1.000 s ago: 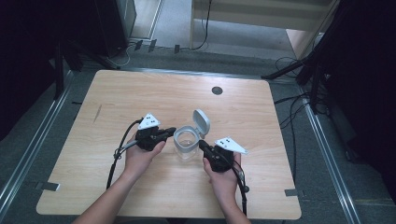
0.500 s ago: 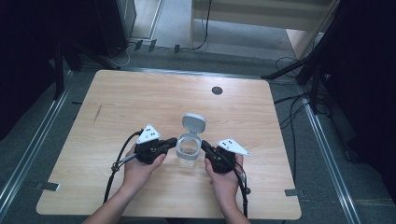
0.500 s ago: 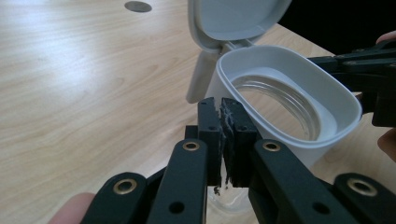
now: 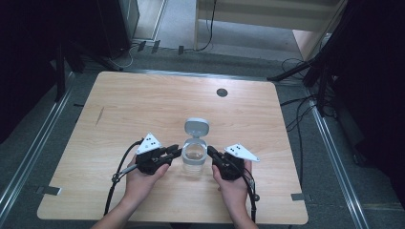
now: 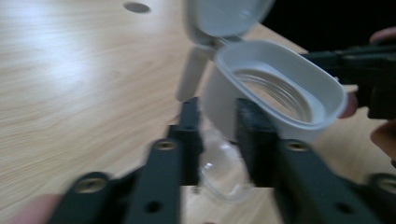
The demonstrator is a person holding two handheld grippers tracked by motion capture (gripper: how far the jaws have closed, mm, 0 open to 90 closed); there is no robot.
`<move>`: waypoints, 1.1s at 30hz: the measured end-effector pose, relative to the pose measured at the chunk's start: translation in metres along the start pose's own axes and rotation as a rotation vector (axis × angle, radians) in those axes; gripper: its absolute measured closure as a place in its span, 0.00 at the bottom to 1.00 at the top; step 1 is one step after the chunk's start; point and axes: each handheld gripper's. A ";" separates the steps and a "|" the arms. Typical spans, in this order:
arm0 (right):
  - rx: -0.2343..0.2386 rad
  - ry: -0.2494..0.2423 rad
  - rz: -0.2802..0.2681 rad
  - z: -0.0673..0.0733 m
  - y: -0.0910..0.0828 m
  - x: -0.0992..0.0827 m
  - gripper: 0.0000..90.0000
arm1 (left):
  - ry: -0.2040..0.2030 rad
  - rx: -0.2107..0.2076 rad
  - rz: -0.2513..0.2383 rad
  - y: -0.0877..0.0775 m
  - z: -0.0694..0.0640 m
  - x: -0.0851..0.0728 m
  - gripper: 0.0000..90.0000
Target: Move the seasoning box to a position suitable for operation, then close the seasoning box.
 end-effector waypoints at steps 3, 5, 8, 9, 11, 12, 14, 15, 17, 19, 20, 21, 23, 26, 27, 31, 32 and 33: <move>-0.005 0.015 -0.002 -0.005 0.002 0.003 1.00 | -0.032 0.068 -0.040 -0.011 0.009 -0.003 0.40; -0.006 0.021 -0.007 -0.011 0.005 0.009 1.00 | -0.043 0.106 -0.061 -0.033 0.027 -0.014 0.33; -0.005 0.024 -0.007 -0.014 0.006 0.013 1.00 | -0.052 0.141 -0.053 -0.050 0.039 -0.023 0.26; 0.015 0.019 -0.013 -0.016 0.008 0.018 1.00 | -0.076 0.178 -0.060 -0.072 0.050 -0.033 0.24; 0.021 0.012 -0.022 -0.017 0.008 0.020 1.00 | -0.094 0.201 -0.072 -0.084 0.055 -0.038 0.24; 0.021 0.005 -0.027 -0.018 0.009 0.024 1.00 | -0.126 0.250 -0.091 -0.106 0.064 -0.047 0.24; 0.018 0.006 -0.031 -0.020 0.012 0.028 1.00 | -0.125 0.307 -0.075 -0.125 0.071 -0.056 0.23; 0.015 0.006 -0.032 -0.021 0.013 0.031 1.00 | -0.120 0.329 -0.066 -0.133 0.074 -0.060 0.23; 0.010 0.002 -0.032 -0.021 0.017 0.036 1.00 | -0.108 0.374 -0.047 -0.148 0.079 -0.068 0.23; 0.005 0.001 -0.027 -0.021 0.020 0.043 1.00 | -0.114 0.406 -0.045 -0.161 0.081 -0.074 0.23; 0.005 -0.005 -0.031 -0.021 0.022 0.046 1.00 | -0.121 0.411 -0.049 -0.166 0.082 -0.075 0.23; 0.003 -0.006 -0.031 -0.021 0.023 0.049 1.00 | -0.121 0.411 -0.049 -0.166 0.082 -0.075 0.24; 0.000 -0.004 -0.029 -0.021 0.025 0.052 1.00 | -0.132 0.409 -0.052 -0.170 0.081 -0.079 0.23; 0.005 -0.011 -0.030 -0.018 0.031 0.065 1.00 | -0.120 0.388 -0.043 -0.167 0.081 -0.080 0.23; 0.010 -0.028 -0.033 -0.017 0.033 0.068 1.00 | -0.118 0.387 -0.038 -0.164 0.081 -0.079 0.23; 0.018 -0.026 -0.032 -0.015 0.037 0.078 1.00 | -0.122 0.395 -0.031 -0.162 0.083 -0.079 0.23; 0.023 -0.028 -0.032 -0.014 0.038 0.080 1.00 | -0.122 0.395 -0.031 -0.162 0.083 -0.079 0.23; 0.023 -0.028 -0.032 -0.014 0.038 0.080 1.00 | -0.123 0.397 -0.031 -0.163 0.083 -0.079 0.23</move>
Point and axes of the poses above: each handheld gripper's, and its own axes: y roughly forward along the jaws, x roughly out of its top, z roughly to its left, and after that the axes turned 14 degrees about -x, right-handed
